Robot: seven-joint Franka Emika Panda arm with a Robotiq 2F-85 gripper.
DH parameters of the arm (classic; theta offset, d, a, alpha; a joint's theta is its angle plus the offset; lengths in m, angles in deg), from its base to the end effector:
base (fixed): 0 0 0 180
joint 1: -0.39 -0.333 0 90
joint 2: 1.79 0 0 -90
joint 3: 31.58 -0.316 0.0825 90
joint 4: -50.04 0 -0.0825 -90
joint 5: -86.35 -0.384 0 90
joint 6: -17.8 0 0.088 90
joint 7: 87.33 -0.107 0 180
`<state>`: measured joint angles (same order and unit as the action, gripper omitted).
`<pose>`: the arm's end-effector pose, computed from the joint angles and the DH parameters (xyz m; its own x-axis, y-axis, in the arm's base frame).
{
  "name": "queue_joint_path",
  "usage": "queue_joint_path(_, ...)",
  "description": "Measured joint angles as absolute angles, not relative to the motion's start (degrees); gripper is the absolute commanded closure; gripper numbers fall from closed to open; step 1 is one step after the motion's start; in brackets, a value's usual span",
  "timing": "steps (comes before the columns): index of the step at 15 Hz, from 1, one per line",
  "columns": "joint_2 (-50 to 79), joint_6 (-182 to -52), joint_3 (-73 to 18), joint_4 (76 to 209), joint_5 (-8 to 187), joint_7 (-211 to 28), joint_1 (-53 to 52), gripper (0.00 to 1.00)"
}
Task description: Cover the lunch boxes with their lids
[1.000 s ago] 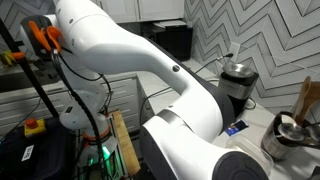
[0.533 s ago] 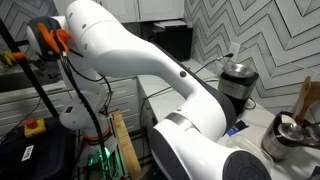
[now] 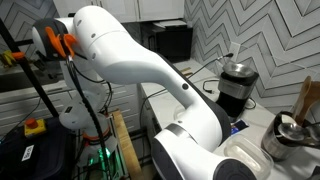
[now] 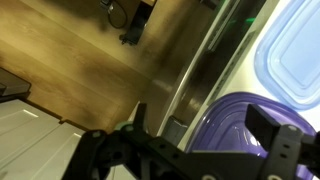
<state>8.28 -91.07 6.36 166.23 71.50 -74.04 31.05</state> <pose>0.2238 -0.5003 0.3605 0.4682 -0.8530 -0.2306 -0.8828 -0.4401 -0.1643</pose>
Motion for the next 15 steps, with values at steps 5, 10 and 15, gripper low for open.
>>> queue_joint_path(5,8.4,-97.1,4.5,169.1,65.0,-69.6,32.5,0.0)
queue_joint_path(10,9.2,-100.6,2.0,170.2,56.8,-66.0,34.8,0.08)
queue_joint_path(15,10.3,-101.1,0.3,170.2,54.5,-65.6,37.5,0.37)
